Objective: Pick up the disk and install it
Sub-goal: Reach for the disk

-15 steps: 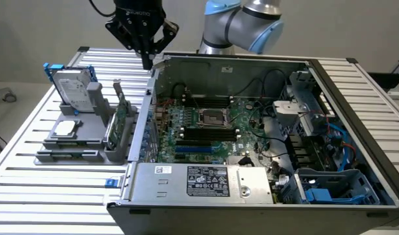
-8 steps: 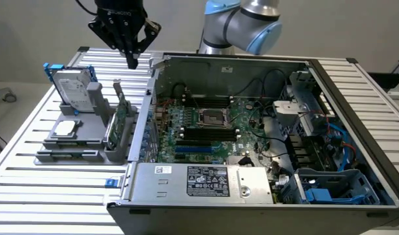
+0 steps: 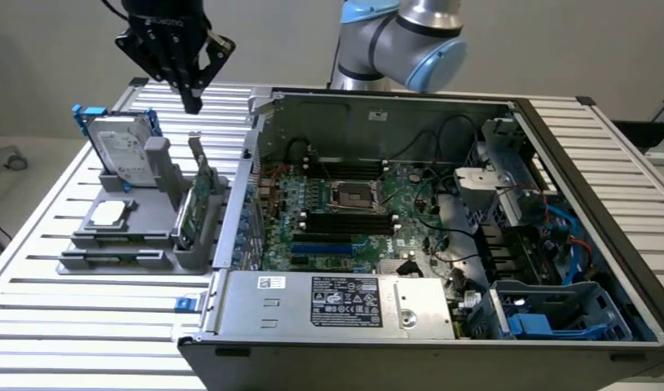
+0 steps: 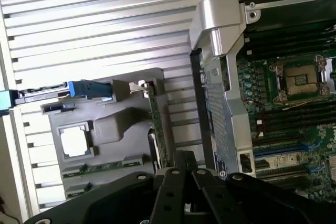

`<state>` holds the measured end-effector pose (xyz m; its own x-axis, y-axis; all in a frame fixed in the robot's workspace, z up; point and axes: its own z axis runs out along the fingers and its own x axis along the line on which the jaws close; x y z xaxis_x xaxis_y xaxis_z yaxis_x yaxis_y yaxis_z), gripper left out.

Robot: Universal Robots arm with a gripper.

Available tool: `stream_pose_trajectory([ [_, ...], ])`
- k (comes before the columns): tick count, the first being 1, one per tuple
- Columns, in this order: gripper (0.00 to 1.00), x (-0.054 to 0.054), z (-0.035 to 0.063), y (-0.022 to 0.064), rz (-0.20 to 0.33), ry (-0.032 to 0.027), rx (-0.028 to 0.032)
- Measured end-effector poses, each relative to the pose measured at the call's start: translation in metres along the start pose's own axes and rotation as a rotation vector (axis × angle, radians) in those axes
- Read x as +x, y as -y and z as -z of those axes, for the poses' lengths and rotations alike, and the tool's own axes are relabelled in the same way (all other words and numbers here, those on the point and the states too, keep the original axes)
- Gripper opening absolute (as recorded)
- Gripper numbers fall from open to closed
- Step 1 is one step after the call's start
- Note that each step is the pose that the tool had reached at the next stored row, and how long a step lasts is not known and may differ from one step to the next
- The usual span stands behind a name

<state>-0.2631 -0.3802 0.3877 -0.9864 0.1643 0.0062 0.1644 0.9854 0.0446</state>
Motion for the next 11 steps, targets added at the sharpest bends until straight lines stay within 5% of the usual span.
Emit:
stream_pose_trajectory([
  [11,0.11,0.051,-0.0031,-0.0028,0.000,-0.0023,0.0006],
])
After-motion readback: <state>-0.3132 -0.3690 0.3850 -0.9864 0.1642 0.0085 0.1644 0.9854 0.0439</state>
